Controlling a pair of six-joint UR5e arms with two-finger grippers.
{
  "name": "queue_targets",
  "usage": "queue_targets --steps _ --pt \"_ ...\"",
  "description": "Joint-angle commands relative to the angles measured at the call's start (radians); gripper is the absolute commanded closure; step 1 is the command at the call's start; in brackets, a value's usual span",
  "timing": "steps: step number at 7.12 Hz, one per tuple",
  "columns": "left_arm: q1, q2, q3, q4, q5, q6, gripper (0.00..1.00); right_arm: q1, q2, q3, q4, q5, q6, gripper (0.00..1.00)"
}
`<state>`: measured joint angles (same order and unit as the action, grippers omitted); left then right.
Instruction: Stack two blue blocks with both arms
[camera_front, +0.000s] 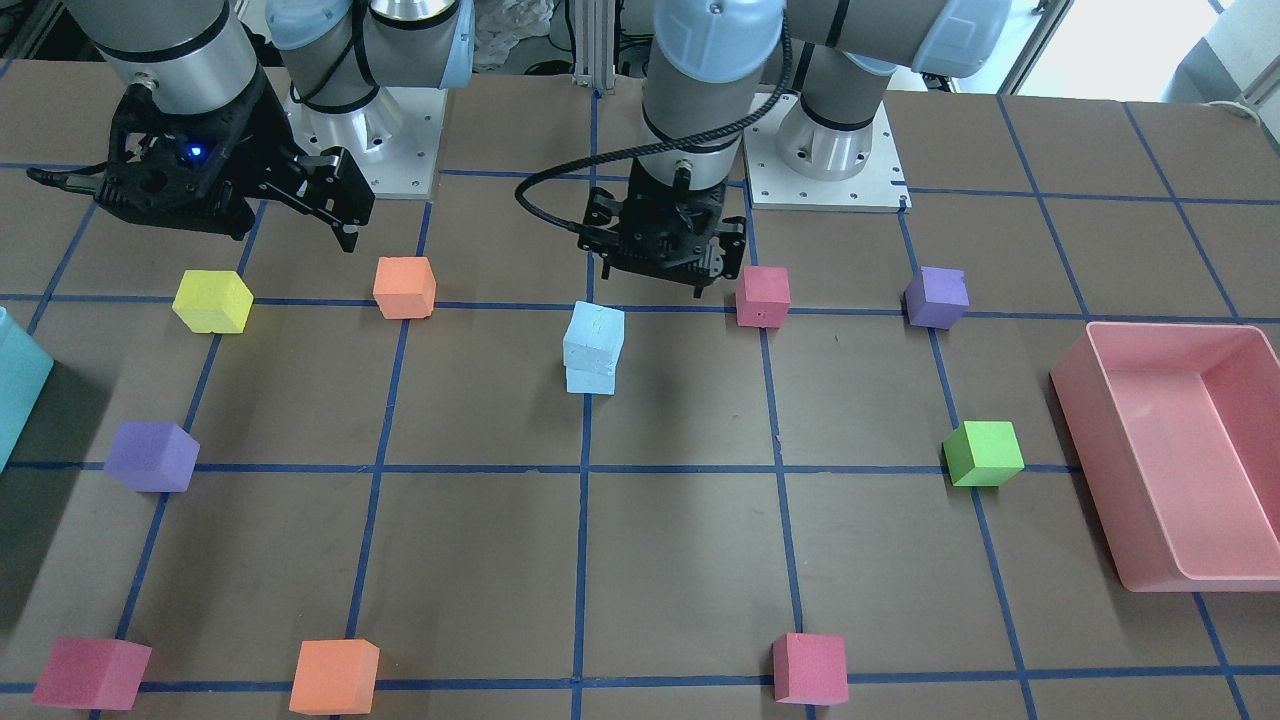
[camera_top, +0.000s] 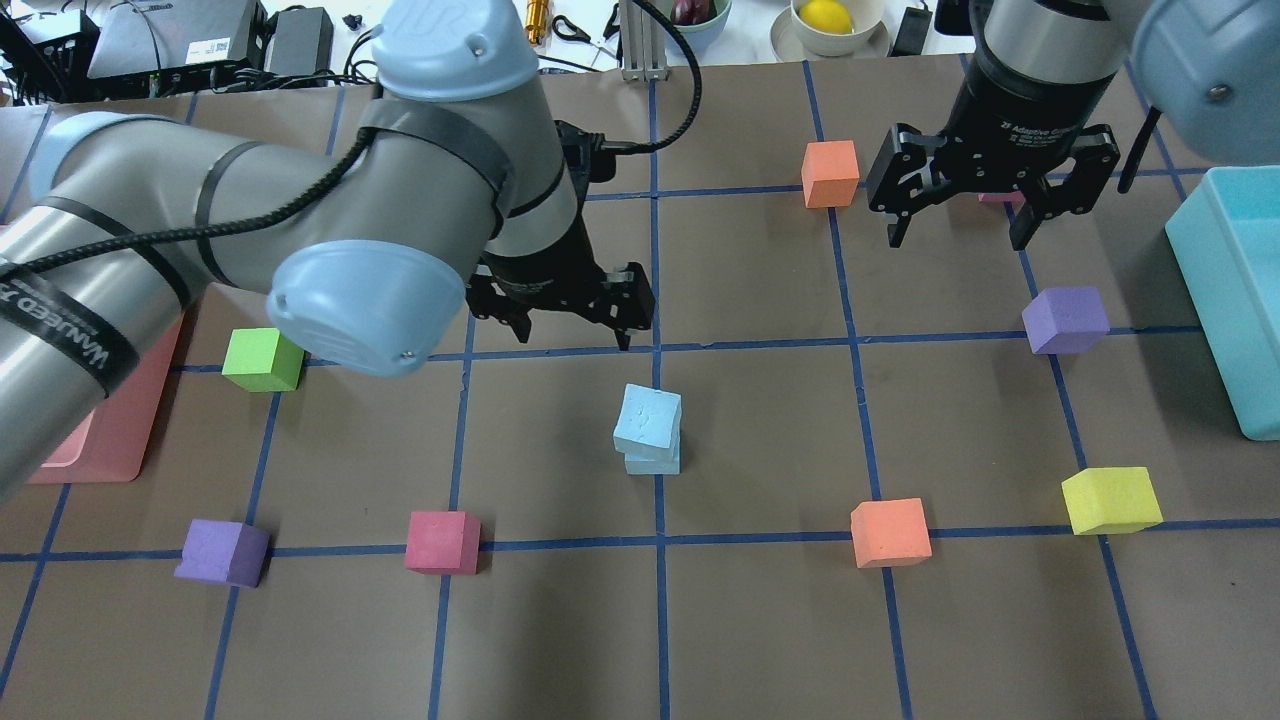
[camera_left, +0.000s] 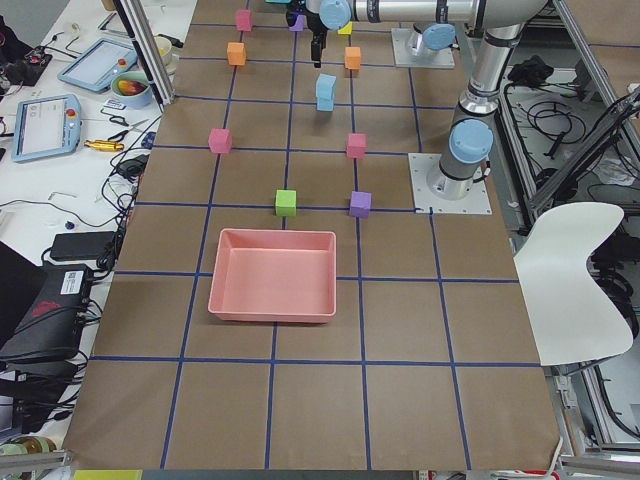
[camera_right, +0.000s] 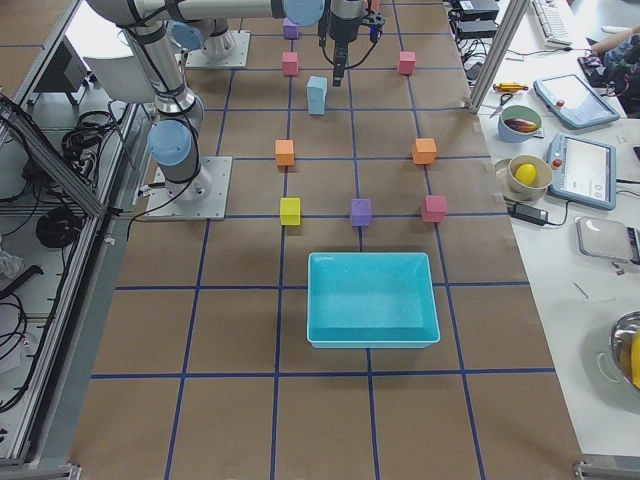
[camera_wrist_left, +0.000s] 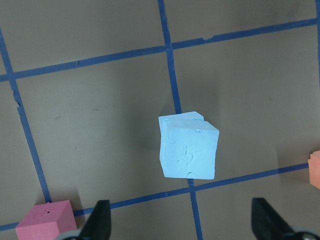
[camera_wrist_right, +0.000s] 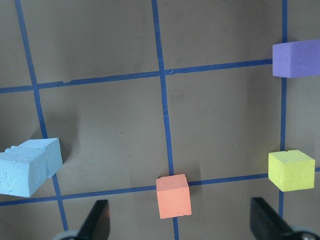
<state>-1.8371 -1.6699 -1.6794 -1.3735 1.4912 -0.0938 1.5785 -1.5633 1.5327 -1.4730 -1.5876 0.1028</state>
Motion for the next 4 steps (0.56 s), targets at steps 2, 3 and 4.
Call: queue_targets --steps 2,3,4 --pt "0.215 0.057 0.006 -0.002 0.014 0.228 0.0 0.0 -0.003 0.001 0.003 -0.011 0.0 0.0" --pt "0.243 0.087 0.006 -0.004 0.017 0.245 0.0 0.0 0.0 0.001 0.002 -0.006 0.0 0.0" --pt "0.252 0.117 0.006 -0.027 0.035 0.258 0.0 0.0 0.0 0.001 0.003 -0.008 0.0 0.0"
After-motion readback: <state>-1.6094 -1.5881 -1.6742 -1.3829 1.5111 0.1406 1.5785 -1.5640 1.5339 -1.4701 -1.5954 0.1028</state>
